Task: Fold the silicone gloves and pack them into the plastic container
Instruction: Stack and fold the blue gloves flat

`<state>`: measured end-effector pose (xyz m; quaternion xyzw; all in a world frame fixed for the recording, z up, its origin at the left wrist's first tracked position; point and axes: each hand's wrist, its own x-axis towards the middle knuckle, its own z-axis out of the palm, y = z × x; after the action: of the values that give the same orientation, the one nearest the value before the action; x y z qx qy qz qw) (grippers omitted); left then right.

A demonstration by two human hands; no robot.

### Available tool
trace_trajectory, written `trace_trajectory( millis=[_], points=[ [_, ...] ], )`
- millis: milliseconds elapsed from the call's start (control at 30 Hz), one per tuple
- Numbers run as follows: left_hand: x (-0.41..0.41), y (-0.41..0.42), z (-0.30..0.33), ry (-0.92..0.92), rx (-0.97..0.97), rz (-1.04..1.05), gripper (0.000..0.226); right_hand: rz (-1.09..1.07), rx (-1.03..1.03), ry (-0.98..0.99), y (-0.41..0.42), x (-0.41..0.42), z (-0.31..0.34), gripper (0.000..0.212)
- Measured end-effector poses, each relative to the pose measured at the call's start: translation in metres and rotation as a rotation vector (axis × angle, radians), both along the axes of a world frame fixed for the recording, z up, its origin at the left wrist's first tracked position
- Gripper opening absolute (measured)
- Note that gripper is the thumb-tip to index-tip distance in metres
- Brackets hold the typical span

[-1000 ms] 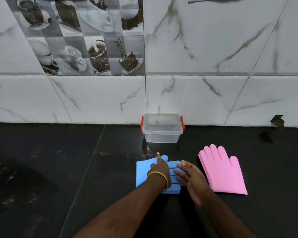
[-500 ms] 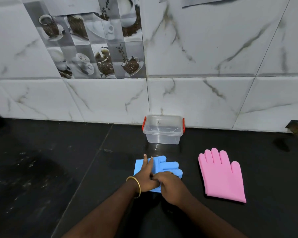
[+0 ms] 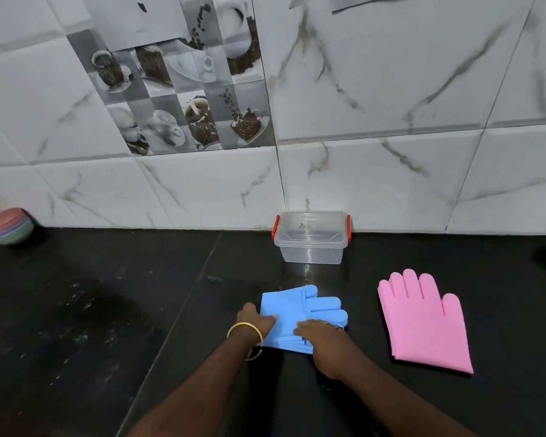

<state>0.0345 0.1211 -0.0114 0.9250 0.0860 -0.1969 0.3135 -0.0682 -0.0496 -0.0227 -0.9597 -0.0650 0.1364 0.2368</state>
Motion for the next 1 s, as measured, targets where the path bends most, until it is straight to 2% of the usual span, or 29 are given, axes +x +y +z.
trace_trajectory(
  millis=[133, 200, 267, 333, 467, 533, 600, 667, 733, 867, 933, 1000],
  points=[
    [0.016, 0.000, 0.007, 0.212, -0.311, 0.236, 0.059, -0.008, 0.023, 0.016, 0.000, -0.003, 0.002, 0.064],
    [0.023, 0.000, 0.010, 0.293, -0.405, 0.212, 0.048, -0.052, 0.104, -0.003, -0.001, -0.004, 0.006, 0.061],
    [0.024, -0.004, 0.016, 0.289, -0.444, 0.126, 0.033, -0.159, 0.241, 0.027, 0.000, -0.003, 0.011, 0.056],
    [0.024, -0.005, 0.023, 0.202, -0.432, 0.024, 0.020, -0.358, 0.454, 0.106, 0.006, 0.005, 0.022, 0.050],
    [0.022, -0.012, 0.041, -0.050, -0.419, -0.185, 0.031, -0.810, 0.846, 0.169, 0.014, 0.028, 0.058, 0.023],
    [0.019, -0.015, 0.056, -0.181, -0.424, -0.346, 0.032, -0.973, 0.998, 0.187, 0.011, 0.036, 0.081, 0.050],
    [0.016, -0.015, 0.073, -0.324, -0.407, -0.528, 0.025, -1.047, 1.087, 0.214, 0.006, 0.037, 0.098, 0.075],
    [0.017, -0.008, 0.090, -0.473, -0.379, -0.696, 0.012, -1.062, 1.171, 0.240, 0.007, 0.040, 0.113, 0.082],
    [0.020, 0.002, 0.102, -0.586, -0.342, -0.833, 0.013, -1.046, 1.212, 0.260, 0.014, 0.042, 0.126, 0.072],
    [0.023, 0.026, 0.121, -0.745, -0.260, -0.966, 0.020, -1.046, 1.273, 0.210, 0.039, 0.049, 0.137, 0.026],
    [0.027, 0.042, 0.127, -0.805, -0.261, -0.998, 0.024, -1.064, 1.303, 0.174, 0.055, 0.051, 0.137, 0.017],
    [0.031, 0.064, 0.124, -0.754, -0.387, -0.986, 0.021, -1.071, 1.359, 0.157, 0.073, 0.054, 0.137, 0.016]
  ],
)
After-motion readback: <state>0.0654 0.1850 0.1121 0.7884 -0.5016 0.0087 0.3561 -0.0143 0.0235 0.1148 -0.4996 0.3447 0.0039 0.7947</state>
